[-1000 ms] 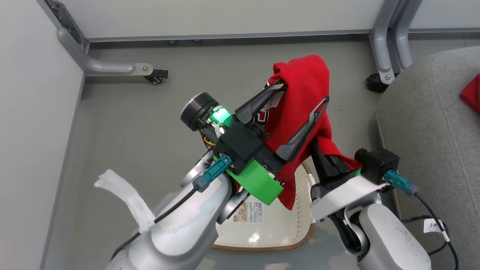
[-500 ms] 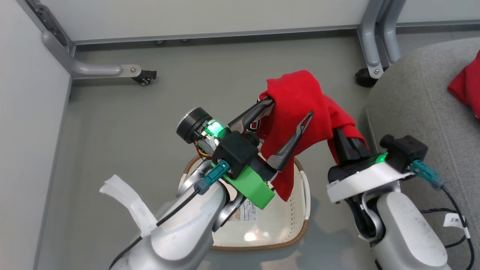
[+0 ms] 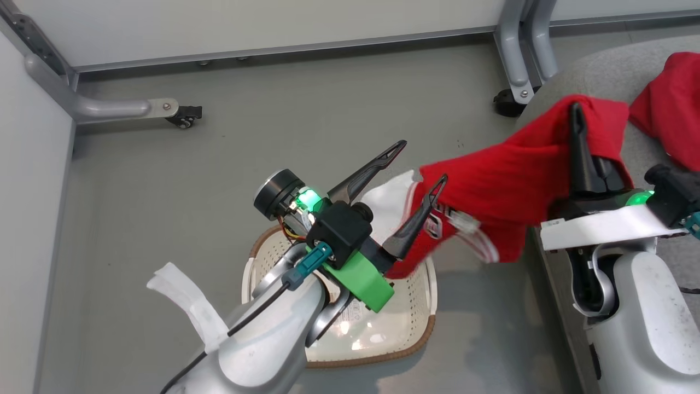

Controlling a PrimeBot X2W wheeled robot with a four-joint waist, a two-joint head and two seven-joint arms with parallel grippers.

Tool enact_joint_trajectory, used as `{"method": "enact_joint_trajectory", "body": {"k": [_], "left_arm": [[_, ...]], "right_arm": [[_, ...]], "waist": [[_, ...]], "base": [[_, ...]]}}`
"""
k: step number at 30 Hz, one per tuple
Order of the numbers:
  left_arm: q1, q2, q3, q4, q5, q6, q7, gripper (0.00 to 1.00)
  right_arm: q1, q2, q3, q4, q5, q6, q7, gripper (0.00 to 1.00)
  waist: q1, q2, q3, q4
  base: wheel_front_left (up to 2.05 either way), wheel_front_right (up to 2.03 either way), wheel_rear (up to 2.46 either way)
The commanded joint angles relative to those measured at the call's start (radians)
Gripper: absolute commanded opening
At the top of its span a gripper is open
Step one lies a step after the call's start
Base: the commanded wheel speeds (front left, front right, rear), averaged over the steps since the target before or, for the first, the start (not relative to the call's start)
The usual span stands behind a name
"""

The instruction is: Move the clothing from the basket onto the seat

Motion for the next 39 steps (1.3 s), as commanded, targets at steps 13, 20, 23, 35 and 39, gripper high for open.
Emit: {"method": "enact_joint_trajectory", "body": {"k": [13,20,23,35,39], "left_arm": [[0.007,0.024,0.004,-0.014,0.013,-0.006,-0.004,1.0],[-0.013,0.033,-0.004,-0.014,0.013,-0.007,-0.004,1.0],[-0.02,0.038,-0.008,-0.012,0.014,-0.007,-0.004,1.0],[-0.033,0.056,-0.038,-0.002,0.007,-0.007,-0.004,1.0],[-0.033,0.062,-0.049,0.004,0.003,-0.006,-0.004,1.0]], "right_arm": [[-0.011,-0.005,-0.045,-0.047,-0.018,-0.001,-0.002,0.0],[-0.006,-0.004,-0.057,-0.073,-0.026,-0.001,-0.002,0.0],[-0.004,-0.004,-0.065,-0.084,-0.028,-0.001,-0.002,0.0],[0.02,-0.004,-0.114,-0.116,-0.035,-0.001,-0.002,0.0],[0.026,-0.004,-0.128,-0.119,-0.035,-0.001,-0.002,0.0]], "waist": [[0.0,-0.0001,0.033,-0.121],[0.0,-0.0001,0.053,-0.196],[0.0,-0.0001,0.063,-0.227],[0.0,-0.0001,0.089,-0.329],[0.0,-0.0001,0.096,-0.36]], "base": [[0.0,0.0,0.0],[0.0,0.0,0.0],[0.0,0.0,0.0],[0.0,0.0,0.0],[0.0,0.0,0.0]]}}
